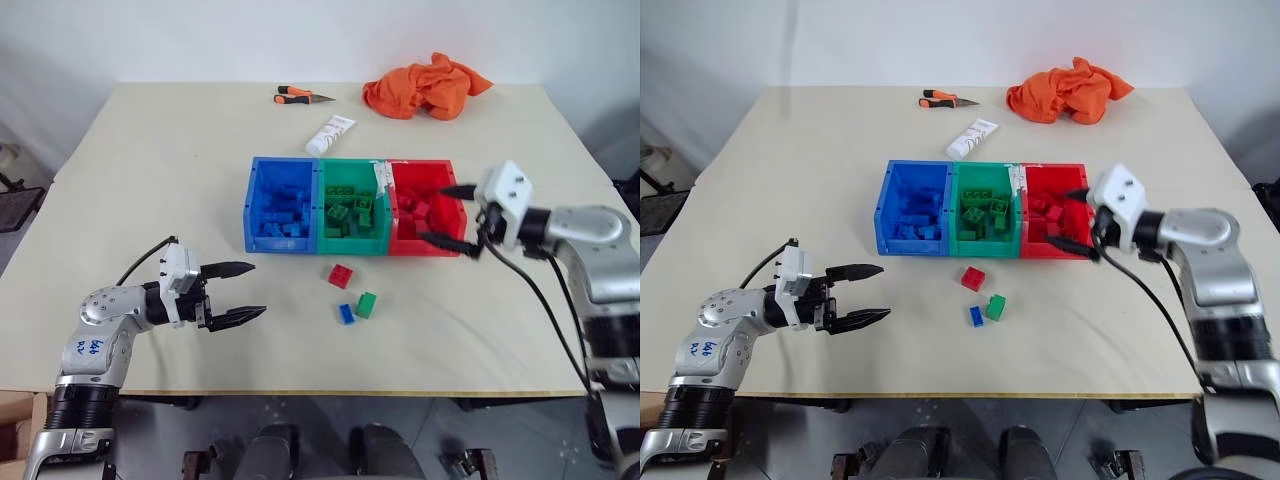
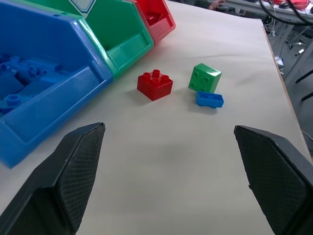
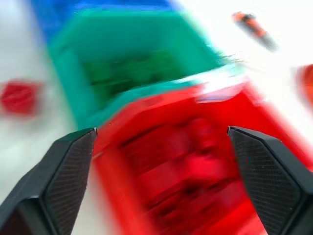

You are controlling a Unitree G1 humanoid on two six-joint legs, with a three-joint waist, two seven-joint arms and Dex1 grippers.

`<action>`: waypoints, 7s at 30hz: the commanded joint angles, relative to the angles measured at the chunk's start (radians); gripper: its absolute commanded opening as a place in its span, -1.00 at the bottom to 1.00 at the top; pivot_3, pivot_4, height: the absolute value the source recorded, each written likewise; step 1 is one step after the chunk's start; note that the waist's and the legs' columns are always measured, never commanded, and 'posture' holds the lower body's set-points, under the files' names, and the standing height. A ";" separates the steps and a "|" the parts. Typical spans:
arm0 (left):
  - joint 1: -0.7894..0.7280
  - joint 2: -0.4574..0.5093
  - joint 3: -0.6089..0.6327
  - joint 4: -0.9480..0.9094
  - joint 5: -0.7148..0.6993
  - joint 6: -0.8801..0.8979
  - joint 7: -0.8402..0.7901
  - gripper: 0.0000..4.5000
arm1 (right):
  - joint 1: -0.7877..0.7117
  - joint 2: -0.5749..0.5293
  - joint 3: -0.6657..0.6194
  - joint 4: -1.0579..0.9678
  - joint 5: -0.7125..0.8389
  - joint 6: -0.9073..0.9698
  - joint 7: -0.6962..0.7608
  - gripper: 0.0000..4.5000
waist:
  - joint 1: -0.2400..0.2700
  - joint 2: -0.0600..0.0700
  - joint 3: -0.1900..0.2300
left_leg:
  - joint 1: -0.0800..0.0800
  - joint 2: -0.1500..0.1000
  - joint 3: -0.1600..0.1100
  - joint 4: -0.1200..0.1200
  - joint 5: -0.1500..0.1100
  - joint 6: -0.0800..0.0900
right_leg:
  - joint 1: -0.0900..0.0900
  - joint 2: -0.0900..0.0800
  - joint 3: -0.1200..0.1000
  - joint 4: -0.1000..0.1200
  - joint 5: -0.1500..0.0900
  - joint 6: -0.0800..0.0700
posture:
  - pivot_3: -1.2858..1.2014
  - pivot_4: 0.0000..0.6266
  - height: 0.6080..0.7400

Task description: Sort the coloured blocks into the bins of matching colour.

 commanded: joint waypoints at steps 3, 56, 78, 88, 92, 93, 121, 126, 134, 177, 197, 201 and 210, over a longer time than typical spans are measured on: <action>-0.022 0.011 0.009 0.021 -0.007 -0.017 -0.024 1.00 | 0.309 -0.143 -0.206 -0.219 0.121 0.067 0.107 0.99 | 0.008 0.000 0.000 | 0.000 0.000 0.001 0.000 0.000 0.000 | 0.001 0.000 0.000 -0.002 0.000 0.000 | 0.03 -0.52 1.00; 0.099 -0.001 0.039 -0.130 -0.030 0.009 0.067 1.00 | -0.332 0.319 0.152 0.145 -0.048 -0.001 -0.110 -0.31 | -0.019 -0.001 0.001 | 0.002 0.000 0.001 0.000 0.001 -0.003 | -0.002 0.000 0.002 0.001 0.000 0.000 | 0.03 -0.52 1.00; 0.036 -0.015 0.011 -0.063 -0.016 -0.015 0.049 1.00 | -0.253 0.222 0.110 0.099 0.024 -0.116 0.074 0.98 | -0.021 -0.001 0.001 | 0.001 0.000 -0.001 -0.001 0.001 -0.002 | -0.001 0.000 0.000 0.003 0.000 0.000 | 0.03 -0.52 1.00; 0.045 0.013 0.025 -0.040 -0.019 -0.020 0.021 1.00 | 0.279 -0.161 -0.152 -0.151 0.145 -0.023 0.249 0.98 | -0.005 -0.001 0.001 | 0.002 0.000 0.001 -0.001 0.000 -0.001 | 0.001 0.000 0.001 -0.003 0.000 0.000 | 0.03 -0.52 1.00; 0.051 0.021 0.031 -0.037 -0.021 -0.019 0.016 1.00 | 0.387 -0.201 -0.220 -0.175 0.152 -0.023 0.236 0.98 | -0.009 -0.001 0.001 | 0.003 0.000 0.002 -0.001 0.000 -0.001 | 0.002 0.000 0.002 -0.003 0.000 0.000 | 0.03 -0.52 1.00; 0.052 0.023 0.032 -0.036 -0.022 -0.019 0.015 1.00 | 0.402 -0.203 -0.229 -0.183 0.154 -0.020 0.231 0.98 | -0.008 -0.001 0.001 | 0.004 0.000 0.002 0.000 0.000 -0.001 | 0.002 0.000 0.002 -0.003 0.000 0.000 | 0.03 -0.52 1.00; 0.153 0.020 0.071 -0.177 -0.040 0.034 0.076 1.00 | -0.055 0.302 0.439 -0.003 -0.145 -0.089 0.073 0.98 | -0.008 -0.001 0.001 | 0.003 0.000 0.000 -0.001 0.000 -0.001 | 0.000 0.000 0.002 -0.002 0.000 0.000 | 0.03 -0.52 1.00; 0.164 0.018 0.073 -0.191 -0.043 0.036 0.088 1.00 | -0.057 0.306 0.440 0.037 -0.146 -0.115 0.098 0.98 | -0.008 -0.001 0.001 | 0.003 0.000 0.000 -0.001 0.001 -0.002 | 0.000 0.000 0.002 -0.001 0.000 0.000 | 0.03 -0.52 1.00; 0.162 0.014 0.067 -0.193 -0.043 0.035 0.095 1.00 | -0.069 0.329 0.407 0.084 -0.122 -0.113 0.091 -0.06 | -0.010 -0.001 0.001 | 0.003 0.000 0.000 -0.001 0.001 -0.002 | 0.000 0.000 0.002 -0.001 0.000 0.000 | 0.03 -0.52 1.00; 0.087 -0.027 0.011 -0.122 -0.022 0.003 0.109 1.00 | -0.221 0.327 0.154 0.119 0.045 -0.165 0.126 0.72 | -0.035 -0.001 0.001 | 0.000 0.000 0.000 -0.003 0.002 -0.004 | -0.007 0.000 0.001 0.006 0.000 0.000 | 0.03 -0.52 1.00; 0.182 -0.053 -0.012 -0.305 -0.016 0.130 0.263 1.00 | 0.294 -0.158 -0.176 0.008 0.143 -0.112 0.274 0.72 | -0.029 -0.001 0.001 | 0.005 0.001 0.002 -0.001 0.000 -0.001 | 0.003 0.000 0.002 -0.003 0.000 0.000 | 0.03 -0.52 1.00; 0.204 -0.090 -0.004 -0.376 0.034 0.144 0.405 1.00 | 0.264 -0.126 -0.152 -0.024 0.149 -0.089 0.234 0.72 | -0.026 -0.001 0.001 | 0.005 0.001 0.002 -0.001 0.000 -0.001 | 0.003 0.000 0.002 -0.004 0.000 0.000 | 0.03 -0.52 1.00; 0.090 -0.230 -0.224 -0.453 0.147 0.295 0.602 1.00 | 0.246 -0.080 -0.114 -0.086 0.147 -0.044 0.169 0.72 | 0.012 -0.001 0.001 | 0.003 0.000 0.002 0.003 0.000 0.000 | 0.003 0.000 0.002 -0.003 0.000 0.000 | 0.03 -0.52 1.00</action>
